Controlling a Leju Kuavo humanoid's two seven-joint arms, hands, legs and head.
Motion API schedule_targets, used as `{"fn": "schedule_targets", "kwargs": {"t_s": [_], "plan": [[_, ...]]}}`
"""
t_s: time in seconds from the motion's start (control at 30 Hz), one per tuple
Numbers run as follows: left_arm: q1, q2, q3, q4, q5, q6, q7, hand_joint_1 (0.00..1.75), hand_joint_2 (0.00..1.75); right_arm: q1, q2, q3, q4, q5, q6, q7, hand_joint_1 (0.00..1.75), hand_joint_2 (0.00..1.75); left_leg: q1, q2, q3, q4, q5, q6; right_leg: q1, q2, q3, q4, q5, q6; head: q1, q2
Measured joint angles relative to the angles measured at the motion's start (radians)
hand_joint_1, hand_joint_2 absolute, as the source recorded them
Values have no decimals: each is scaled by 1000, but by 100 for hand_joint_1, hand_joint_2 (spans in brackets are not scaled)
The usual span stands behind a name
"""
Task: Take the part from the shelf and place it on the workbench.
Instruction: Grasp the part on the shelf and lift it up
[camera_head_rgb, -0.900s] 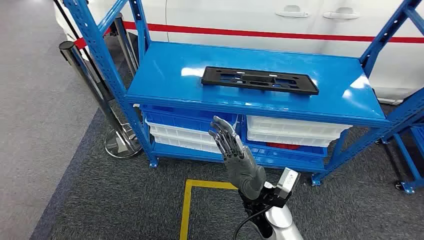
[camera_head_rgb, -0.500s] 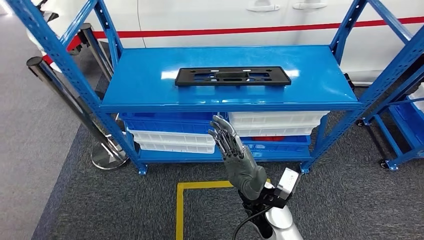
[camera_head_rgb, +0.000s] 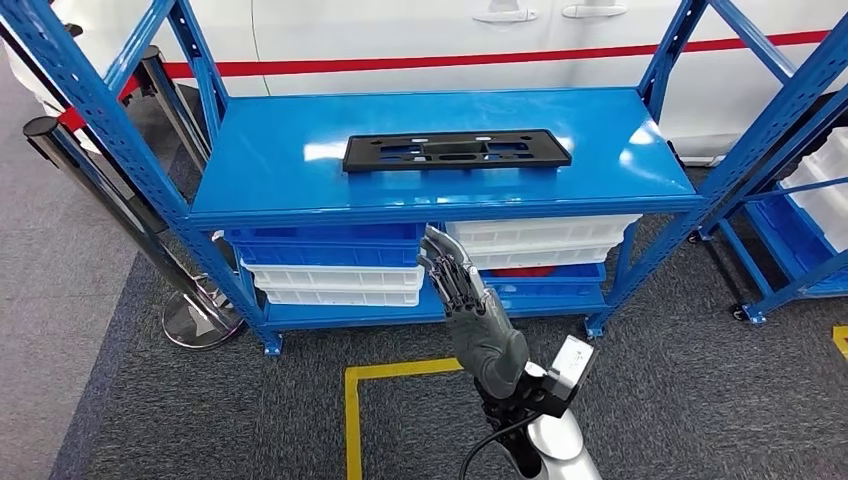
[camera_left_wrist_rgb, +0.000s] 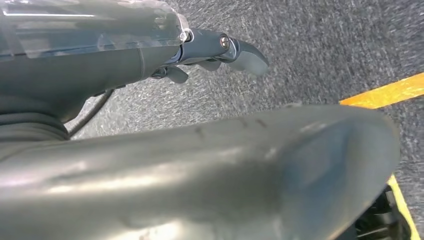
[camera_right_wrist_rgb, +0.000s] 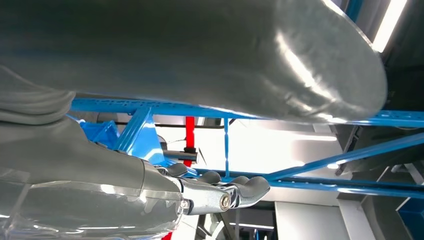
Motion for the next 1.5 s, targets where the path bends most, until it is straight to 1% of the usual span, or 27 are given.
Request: {"fn": "schedule_targets", "kwargs": {"t_s": [0.07,0.1,0.13,0.17,0.2,0.23,0.3,0.37,0.47,0.53,0.6,0.63,0.67,0.73,0.8,0.83,0.97,1.03,1.1,1.13,1.17,1.2,1.27,1.3,1.37,1.47,1.5], "plan": [[1,0,0,0,1,1,0,0,0,2,0,-2,1,1,0,0,0,0,-2,5,-3,0,1,7,0,-11,-60,128,-65,4,0,0],[1,0,0,0,1,1,1,0,0,3,0,-3,2,2,0,1,0,0,-4,8,-4,0,0,8,0,-12,-87,185,-86,6,0,0],[2,0,0,0,1,1,1,0,0,5,0,-4,2,4,0,1,0,0,-5,10,-5,0,-1,9,0,-13,-101,213,-87,6,0,0],[2,0,0,0,1,1,2,0,0,7,0,-6,3,6,-1,2,0,0,-6,11,-4,0,-2,8,0,-14,-97,203,-70,5,0,0],[2,0,0,0,1,1,2,0,0,7,0,-7,3,8,-1,2,0,0,-7,11,-2,0,-4,7,0,-16,-72,155,-39,2,0,0],[2,0,0,0,1,1,2,0,0,8,0,-8,3,9,-1,2,0,0,-7,11,1,0,-6,5,1,-20,-35,85,-5,-3,0,0],[1,-1,0,0,1,1,2,0,0,8,0,-8,3,10,-2,2,0,0,-12,12,4,2,-11,-2,8,-31,25,-34,30,-15,0,0],[1,-1,0,0,1,0,2,0,0,8,0,-9,3,10,-2,2,0,0,-14,14,6,3,-16,-12,14,-34,38,-66,26,-23,0,0],[-1,0,0,0,1,0,2,0,0,9,2,-10,3,10,-2,2,0,0,-12,14,4,24,-31,-29,7,-27,49,-74,25,-38,-1,0],[0,0,0,0,1,1,3,0,0,9,4,-10,3,11,-1,2,0,0,-9,9,-43,120,-74,-40,3,-26,62,-78,22,-48,-3,0],[2,0,0,0,1,0,2,0,0,11,6,-10,3,11,-1,2,0,0,-6,9,-123,257,-123,-48,3,-24,71,-78,13,-52,-3,0],[3,0,0,0,1,0,2,0,0,13,6,-10,4,11,-1,2,0,0,-4,9,-152,297,-124,-50,3,-21,77,-78,8,-51,-4,0],[4,0,0,0,1,0,2,0,0,14,6,-10,4,11,-1,2,0,0,-2,9,-164,297,-103,-52,2,-18,86,-78,1,-50,-4,0],[5,0,0,0,1,0,1,0,0,15,6,-10,4,11,0,2,0,0,0,9,-131,189,-14,-49,1,-13,109,-77,-16,-44,-4,0],[4,1,0,0,1,0,1,0,0,15,6,-10,4,10,1,2,0,0,-3,6,-82,70,41,-40,3,-10,124,-77,-33,-35,-4,0],[4,1,0,0,0,0,1,0,0,15,6,-10,4,10,1,3,0,0,-5,5,-69,39,46,-34,4,-9,126,-77,-38,-29,-3,0],[4,1,0,0,-2,1,2,0,0,16,6,-11,4,1,-3,17,0,0,-6,1,-48,16,26,-5,3,-10,126,-52,-46,-8,-2,0],[3,1,0,0,-2,1,2,0,0,16,6,-13,3,-4,-8,26,0,0,-4,1,-32,8,20,5,1,-13,80,34,-81,-1,0,0],[1,1,0,0,-2,1,2,0,0,20,6,-15,4,-8,-14,38,0,0,-5,1,-26,8,13,10,1,-14,-7,160,-130,5,1,0],[2,1,0,0,-2,1,2,0,0,23,6,-16,4,-11,-18,45,0,0,-6,1,-22,8,9,10,1,-14,-44,202,-139,6,1,0],[3,1,0,0,-2,1,2,0,0,26,6,-17,5,-14,-22,52,0,0,-7,1,-16,8,4,10,1,-15,-65,211,-126,5,1,0],[4,1,0,0,-2,1,2,0,0,28,6,-17,6,-18,-25,57,0,0,-8,1,-8,8,-1,10,1,-16,-65,182,-92,3,1,0],[5,1,0,0,-2,1,2,0,0,32,6,-18,6,-25,-30,65,0,0,-10,0,10,8,-13,7,5,-19,-26,55,5,-10,1,0],[4,0,0,0,-2,1,2,0,0,32,6,-18,7,-28,-32,69,0,0,-11,0,16,7,-18,4,8,-22,-8,-3,26,-17,1,0],[3,-1,0,1,-2,1,2,0,0,35,6,-18,9,-38,-37,77,0,0,-13,0,20,10,-24,-7,15,-24,6,-54,34,-29,1,0],[3,0,0,1,-2,0,1,0,0,41,6,-20,11,-56,-44,95,0,0,-14,2,23,39,-33,-26,11,-21,23,-66,39,-46,2,0],[2,1,0,1,-2,-1,1,0,0,40,7,-20,12,-63,-46,101,0,0,-12,1,14,63,-47,-30,9,-21,32,-67,36,-51,0,0]]}}
